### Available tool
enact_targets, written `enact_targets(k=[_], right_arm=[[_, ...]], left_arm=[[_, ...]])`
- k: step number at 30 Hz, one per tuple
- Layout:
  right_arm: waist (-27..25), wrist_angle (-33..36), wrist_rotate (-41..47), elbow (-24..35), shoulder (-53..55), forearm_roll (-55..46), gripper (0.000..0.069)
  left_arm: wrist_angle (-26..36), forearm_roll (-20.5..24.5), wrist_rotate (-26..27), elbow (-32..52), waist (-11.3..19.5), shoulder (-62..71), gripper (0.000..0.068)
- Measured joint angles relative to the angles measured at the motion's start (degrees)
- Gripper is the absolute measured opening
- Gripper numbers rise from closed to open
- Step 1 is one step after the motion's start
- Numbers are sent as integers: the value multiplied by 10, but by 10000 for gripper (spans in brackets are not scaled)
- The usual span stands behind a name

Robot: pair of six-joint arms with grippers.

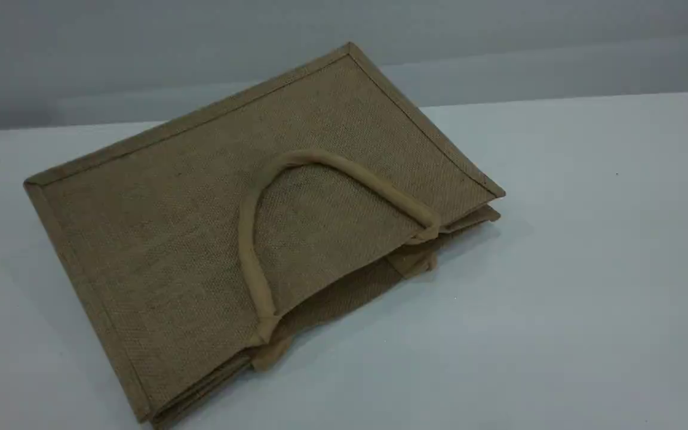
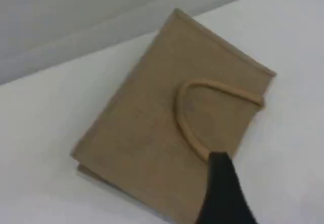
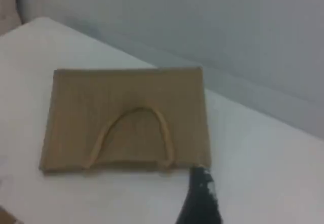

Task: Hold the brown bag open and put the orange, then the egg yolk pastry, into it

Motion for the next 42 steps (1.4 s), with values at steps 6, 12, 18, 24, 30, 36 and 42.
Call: enact_targets(k=[6,12,18,24,30,36,42], right_arm=[[0,-1,0,127,-109,3,481],[0,-14,-15,248,-187,4,481],[0,-60,-19,331,-210,4,481],[0,-74,-26,376,-210,4,481],[0,-74,-26,376,-210,4,481],[0,-74,-26,376,-210,7,481],[0,-73,-25,376,-210,7,481]], left_arm=[[0,-5,0,129,0,-155,415],[0,-5,-1,246,0,-284,415],[0,-4,-1,347,0,-349,415],[-20,-1,-4,402,0,-348,415],[-39,-3,-4,407,0,-348,415],[-59,0,-9,417,0,-348,415],[-70,54,-60,417,0,-348,415]])
